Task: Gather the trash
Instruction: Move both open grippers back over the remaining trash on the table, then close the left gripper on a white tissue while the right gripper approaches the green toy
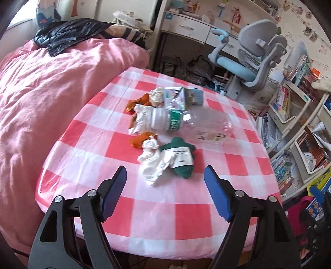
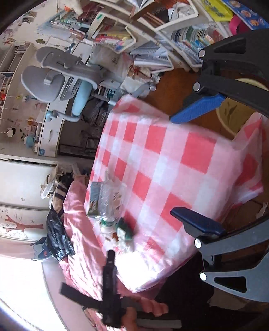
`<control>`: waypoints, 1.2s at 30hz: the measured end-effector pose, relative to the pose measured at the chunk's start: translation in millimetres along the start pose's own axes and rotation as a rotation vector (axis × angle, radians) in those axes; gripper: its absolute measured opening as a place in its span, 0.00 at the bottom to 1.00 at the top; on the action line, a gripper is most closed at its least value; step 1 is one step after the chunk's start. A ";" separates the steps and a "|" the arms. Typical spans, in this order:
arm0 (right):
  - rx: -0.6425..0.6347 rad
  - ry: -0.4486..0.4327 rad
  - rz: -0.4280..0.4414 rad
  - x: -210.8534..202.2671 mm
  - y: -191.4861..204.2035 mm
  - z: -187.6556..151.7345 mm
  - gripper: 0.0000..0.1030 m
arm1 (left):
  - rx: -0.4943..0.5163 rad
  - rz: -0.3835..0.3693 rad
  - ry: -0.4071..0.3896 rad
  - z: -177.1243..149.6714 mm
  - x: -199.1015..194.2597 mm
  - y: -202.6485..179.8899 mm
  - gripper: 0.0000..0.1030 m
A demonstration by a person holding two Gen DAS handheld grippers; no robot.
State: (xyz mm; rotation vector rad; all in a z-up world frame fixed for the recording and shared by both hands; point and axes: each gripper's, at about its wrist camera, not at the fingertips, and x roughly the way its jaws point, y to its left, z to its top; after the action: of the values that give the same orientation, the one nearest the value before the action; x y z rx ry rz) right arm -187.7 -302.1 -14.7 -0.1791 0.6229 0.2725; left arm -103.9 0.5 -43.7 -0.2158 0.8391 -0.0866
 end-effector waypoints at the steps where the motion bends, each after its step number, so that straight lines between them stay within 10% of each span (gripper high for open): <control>1: 0.004 -0.004 0.019 2.8 3.8 4.1 0.77 | 0.000 0.014 0.006 -0.8 1.3 8.0 0.71; 25: 0.012 0.045 0.191 67.1 55.7 36.2 0.77 | 0.062 0.035 0.133 22.0 72.7 18.9 0.66; 29: 0.003 0.044 0.200 73.8 61.6 40.1 0.77 | 0.053 -0.042 0.161 23.7 72.8 23.8 0.20; 36: 0.023 0.060 0.235 94.5 70.0 47.3 0.77 | -0.046 -0.087 0.071 32.3 42.0 41.2 0.17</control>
State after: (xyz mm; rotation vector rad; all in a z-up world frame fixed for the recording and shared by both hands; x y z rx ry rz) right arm -109.5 -205.4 -39.2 -0.0916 0.7076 0.4880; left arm -52.2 38.9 -62.5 -0.2939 0.9027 -0.1578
